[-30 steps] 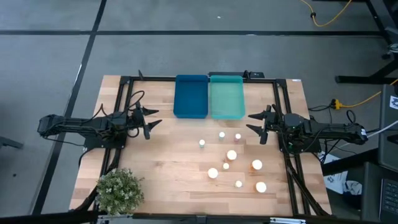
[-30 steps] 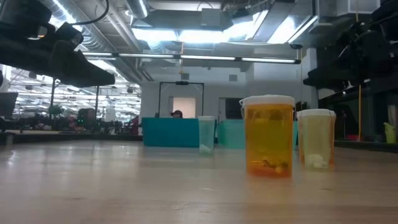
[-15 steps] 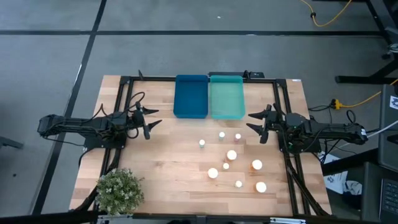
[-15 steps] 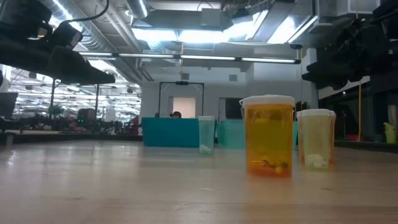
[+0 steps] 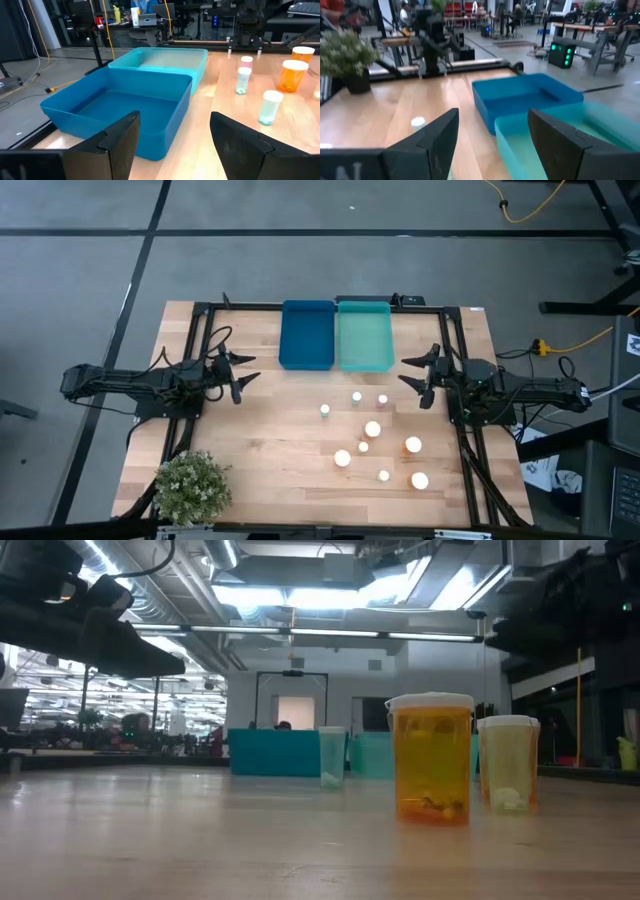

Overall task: Pick and place medicine bottles into bin by pill shape (circle, oval)
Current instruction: Put the bottom blue pill bottle into the blue bin

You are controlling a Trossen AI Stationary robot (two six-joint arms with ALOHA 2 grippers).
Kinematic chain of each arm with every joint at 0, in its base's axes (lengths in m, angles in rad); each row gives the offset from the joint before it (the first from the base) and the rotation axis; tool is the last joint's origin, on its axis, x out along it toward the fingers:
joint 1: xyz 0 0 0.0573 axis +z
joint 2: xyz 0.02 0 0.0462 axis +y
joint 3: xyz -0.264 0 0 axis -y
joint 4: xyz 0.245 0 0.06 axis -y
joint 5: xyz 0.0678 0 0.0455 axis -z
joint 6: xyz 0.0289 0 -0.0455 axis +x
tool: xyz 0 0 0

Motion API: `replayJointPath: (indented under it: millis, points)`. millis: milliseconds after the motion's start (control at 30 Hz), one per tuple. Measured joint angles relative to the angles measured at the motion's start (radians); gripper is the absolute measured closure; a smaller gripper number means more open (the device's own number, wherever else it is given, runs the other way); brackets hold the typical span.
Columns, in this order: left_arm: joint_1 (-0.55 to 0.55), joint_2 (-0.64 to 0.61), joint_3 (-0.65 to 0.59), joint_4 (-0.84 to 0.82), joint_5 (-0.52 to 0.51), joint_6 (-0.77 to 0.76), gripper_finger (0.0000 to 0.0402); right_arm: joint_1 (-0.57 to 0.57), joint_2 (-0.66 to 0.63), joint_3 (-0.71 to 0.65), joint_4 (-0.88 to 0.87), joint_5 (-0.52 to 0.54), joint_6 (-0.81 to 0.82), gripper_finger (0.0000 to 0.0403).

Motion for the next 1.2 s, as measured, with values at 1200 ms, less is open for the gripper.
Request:
replayJointPath:
  millis: [1200]
  points:
    - [0.000,0.000,0.000,-0.007,-0.014,-0.254,0.0168,0.000,0.000,0.036,-0.122,-0.001,0.158,0.0163]
